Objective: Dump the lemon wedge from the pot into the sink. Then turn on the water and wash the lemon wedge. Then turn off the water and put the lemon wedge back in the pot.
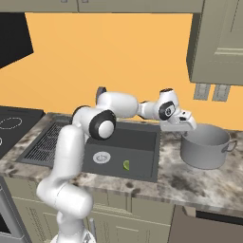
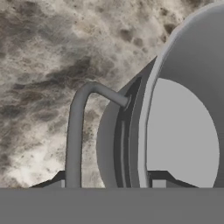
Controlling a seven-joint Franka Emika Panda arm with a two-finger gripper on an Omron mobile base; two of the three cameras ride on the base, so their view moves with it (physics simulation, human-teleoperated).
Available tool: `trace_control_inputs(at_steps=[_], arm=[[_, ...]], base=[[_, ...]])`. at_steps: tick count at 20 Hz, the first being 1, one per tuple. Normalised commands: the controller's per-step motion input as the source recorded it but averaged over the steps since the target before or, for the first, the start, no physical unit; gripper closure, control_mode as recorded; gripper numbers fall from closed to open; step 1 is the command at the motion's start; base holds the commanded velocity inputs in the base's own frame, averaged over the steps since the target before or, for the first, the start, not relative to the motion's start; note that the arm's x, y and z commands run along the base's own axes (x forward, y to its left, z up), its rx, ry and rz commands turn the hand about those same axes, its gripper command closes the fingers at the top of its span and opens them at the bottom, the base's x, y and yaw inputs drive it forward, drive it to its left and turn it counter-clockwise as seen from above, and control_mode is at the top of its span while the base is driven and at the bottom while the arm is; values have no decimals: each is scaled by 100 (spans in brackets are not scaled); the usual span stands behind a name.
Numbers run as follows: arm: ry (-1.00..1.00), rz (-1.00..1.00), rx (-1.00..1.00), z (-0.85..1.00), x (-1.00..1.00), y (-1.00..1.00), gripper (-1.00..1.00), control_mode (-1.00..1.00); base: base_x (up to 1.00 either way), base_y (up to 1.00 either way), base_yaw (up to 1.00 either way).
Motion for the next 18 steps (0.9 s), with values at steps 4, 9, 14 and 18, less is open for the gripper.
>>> trace_control_inputs(at_steps=[4, 9, 14, 18], arm=[[1, 5, 6, -28, 6, -22, 100, -100], [0, 3, 5, -35, -12, -5, 100, -100], [0, 0, 3, -47, -34, 0, -100, -100], [0, 0, 1, -43, -47, 1, -100, -100]], base=[[0, 0, 0], [0, 0, 0], [0, 0, 0], [0, 0, 0]])
